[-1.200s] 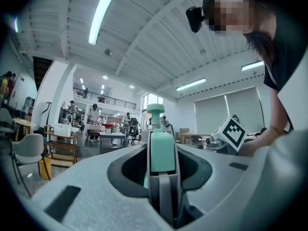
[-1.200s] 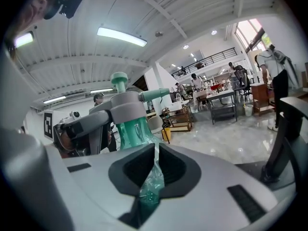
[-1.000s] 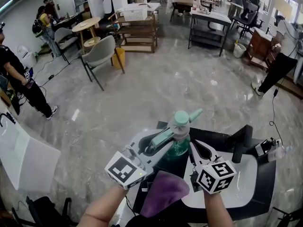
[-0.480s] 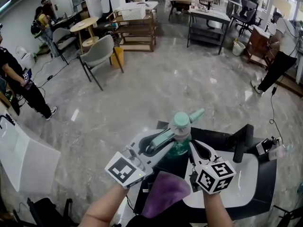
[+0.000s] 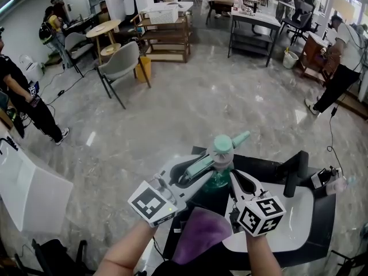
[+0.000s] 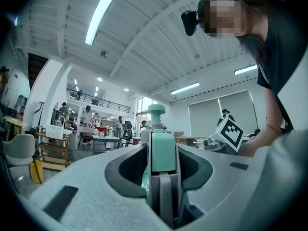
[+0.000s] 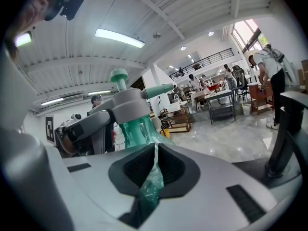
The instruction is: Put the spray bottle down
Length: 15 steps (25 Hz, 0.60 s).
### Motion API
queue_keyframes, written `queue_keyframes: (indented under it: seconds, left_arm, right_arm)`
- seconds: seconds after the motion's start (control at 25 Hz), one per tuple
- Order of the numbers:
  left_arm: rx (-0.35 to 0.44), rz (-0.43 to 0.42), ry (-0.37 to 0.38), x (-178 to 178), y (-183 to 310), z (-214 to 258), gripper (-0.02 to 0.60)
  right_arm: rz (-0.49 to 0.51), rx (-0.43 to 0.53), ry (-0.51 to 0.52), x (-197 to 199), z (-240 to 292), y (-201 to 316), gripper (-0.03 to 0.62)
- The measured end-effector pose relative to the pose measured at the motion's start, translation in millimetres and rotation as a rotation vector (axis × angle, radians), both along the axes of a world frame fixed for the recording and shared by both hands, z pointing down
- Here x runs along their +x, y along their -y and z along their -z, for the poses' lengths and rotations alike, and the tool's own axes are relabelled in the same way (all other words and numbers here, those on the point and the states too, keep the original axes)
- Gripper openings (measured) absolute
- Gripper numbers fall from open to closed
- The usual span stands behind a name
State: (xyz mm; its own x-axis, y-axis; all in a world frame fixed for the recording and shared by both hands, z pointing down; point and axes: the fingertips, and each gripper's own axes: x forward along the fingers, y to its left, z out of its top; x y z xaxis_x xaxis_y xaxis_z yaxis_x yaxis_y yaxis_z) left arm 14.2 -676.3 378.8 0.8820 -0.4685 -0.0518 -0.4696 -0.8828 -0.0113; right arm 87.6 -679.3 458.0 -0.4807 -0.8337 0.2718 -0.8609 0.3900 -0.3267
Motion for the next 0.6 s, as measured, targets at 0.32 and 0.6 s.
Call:
queue_keyframes:
  seconds: [0.32,0.6]
  left_arm:
    - [-0.016,-0.011,-0.035,0.5,-4.1,4.1,0.155]
    - [-0.017,0.008,-0.028,1.6,-7.4,1.4,0.178]
  right_arm:
    - [0.0,0.016,0.01,3.1,4.3,-4.8,0.009]
    - [0.006,0.02,0.025,4.9,4.7,-11.4,0.009]
